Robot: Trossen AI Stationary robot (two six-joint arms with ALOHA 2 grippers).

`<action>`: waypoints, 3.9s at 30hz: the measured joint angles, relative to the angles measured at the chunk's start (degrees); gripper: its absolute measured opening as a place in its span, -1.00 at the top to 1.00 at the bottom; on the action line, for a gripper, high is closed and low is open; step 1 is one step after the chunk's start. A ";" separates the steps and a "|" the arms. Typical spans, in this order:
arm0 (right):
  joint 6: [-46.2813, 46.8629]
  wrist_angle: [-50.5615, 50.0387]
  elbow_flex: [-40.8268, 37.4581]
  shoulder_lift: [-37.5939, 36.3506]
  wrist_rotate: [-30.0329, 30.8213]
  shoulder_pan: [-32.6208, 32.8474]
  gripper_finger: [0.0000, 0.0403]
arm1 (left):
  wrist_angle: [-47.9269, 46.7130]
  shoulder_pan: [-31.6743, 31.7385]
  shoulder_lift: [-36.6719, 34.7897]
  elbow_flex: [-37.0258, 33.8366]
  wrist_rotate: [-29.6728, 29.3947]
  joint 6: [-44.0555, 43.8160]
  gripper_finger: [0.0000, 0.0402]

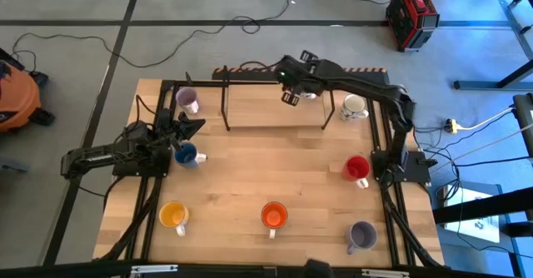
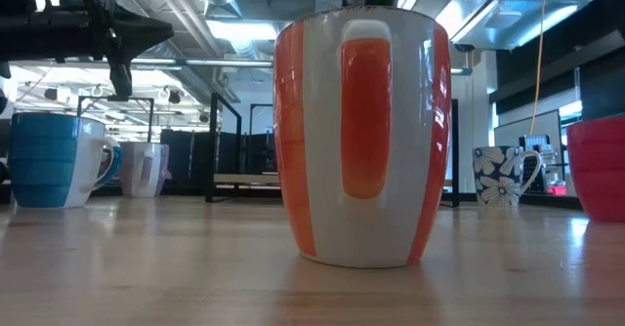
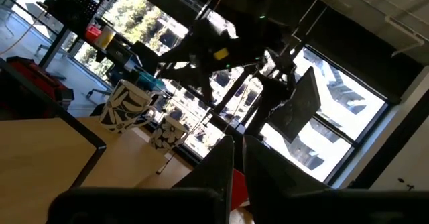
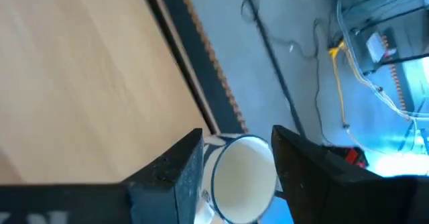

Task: Place coffee mugs
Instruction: Put the blue patterned mug on the shelf aligned with the other blue patterned mug

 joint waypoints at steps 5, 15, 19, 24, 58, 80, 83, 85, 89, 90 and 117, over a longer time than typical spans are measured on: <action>5.11 -1.11 -1.40 -7.67 1.90 4.77 0.18 | 0.02 -0.01 0.00 0.01 0.29 0.00 0.86; 18.63 -6.47 -9.88 -22.85 4.45 9.65 0.18 | 0.00 0.00 0.00 0.02 0.44 0.02 0.86; 24.12 -7.56 -15.85 -28.01 4.19 9.47 0.18 | -0.02 -0.02 0.00 0.00 0.44 0.02 0.86; 29.85 -7.73 -24.41 -34.23 3.84 9.43 0.18 | -0.02 0.00 0.00 0.02 0.80 0.00 0.86; 45.20 -16.01 -46.76 -43.85 -8.57 -4.78 -0.17 | -0.02 0.00 0.02 0.02 1.09 0.00 0.86; 23.08 -11.75 -55.33 -41.14 -13.20 -18.98 0.02 | -0.63 -0.01 0.02 0.02 1.07 0.07 0.86; 21.24 -9.50 -56.66 -41.14 -13.10 -20.48 0.02 | -0.61 0.00 0.02 0.01 1.07 0.07 0.86; 20.66 -7.26 -57.29 -41.14 -12.88 -21.13 0.02 | -0.61 0.00 0.02 0.01 1.07 0.07 0.86; 18.70 -4.17 -58.73 -41.14 -13.73 -23.58 0.02 | -0.60 0.00 0.02 0.02 1.07 0.07 0.86; 17.71 -3.55 -59.06 -41.14 -14.16 -24.19 0.02 | -0.61 0.00 0.02 0.02 1.07 0.07 0.86; 5.69 5.05 -64.48 -37.68 -19.17 -27.79 0.17 | -0.63 0.00 0.02 0.02 -1.07 0.07 0.86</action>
